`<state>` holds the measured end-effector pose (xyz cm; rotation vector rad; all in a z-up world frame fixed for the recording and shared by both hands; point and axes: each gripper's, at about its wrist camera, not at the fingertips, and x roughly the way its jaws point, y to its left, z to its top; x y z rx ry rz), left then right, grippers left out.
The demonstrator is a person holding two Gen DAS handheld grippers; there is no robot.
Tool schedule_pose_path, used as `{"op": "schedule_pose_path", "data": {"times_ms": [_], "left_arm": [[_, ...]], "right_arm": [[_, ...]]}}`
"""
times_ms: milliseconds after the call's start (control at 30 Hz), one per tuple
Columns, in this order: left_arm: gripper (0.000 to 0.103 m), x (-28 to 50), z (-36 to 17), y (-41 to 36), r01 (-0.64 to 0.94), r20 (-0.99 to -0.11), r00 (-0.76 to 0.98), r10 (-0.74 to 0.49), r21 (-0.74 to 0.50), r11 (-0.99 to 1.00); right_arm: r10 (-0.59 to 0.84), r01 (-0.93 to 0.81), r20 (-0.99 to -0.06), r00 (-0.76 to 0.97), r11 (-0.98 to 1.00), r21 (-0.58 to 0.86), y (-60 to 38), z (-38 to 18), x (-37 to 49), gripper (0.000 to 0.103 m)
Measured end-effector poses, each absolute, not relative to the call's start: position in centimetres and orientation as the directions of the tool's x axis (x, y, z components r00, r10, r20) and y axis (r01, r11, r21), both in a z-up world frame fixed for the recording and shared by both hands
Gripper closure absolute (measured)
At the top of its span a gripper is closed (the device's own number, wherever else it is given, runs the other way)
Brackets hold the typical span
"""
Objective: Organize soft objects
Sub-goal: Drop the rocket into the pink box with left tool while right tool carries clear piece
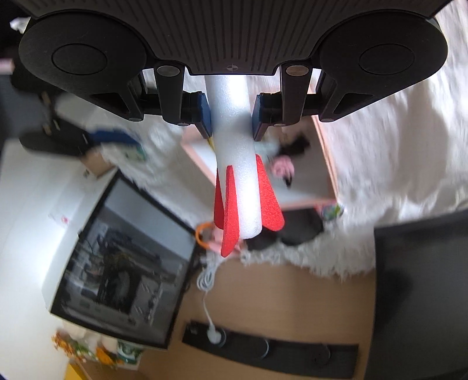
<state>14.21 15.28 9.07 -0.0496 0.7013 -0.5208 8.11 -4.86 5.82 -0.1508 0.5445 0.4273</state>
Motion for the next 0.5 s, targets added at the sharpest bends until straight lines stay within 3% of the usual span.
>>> {"op": "schedule_pose_path", "data": {"times_ms": [200, 500], "left_arm": [[0.070, 20.1, 9.5, 13.8, 0.448, -0.585, 0.651, -0.483, -0.218, 0.867], [0.068, 25.9, 6.4, 12.0, 0.370, -0.574, 0.647, -0.502, -0.339, 0.865]], "right_arm": [[0.306, -0.382, -0.532, 0.789, 0.924, -0.035, -4.0, 6.1, 7.3, 0.041], [0.235, -0.326, -0.555, 0.798, 0.943, -0.070, -5.5, 5.9, 7.6, 0.041]]}}
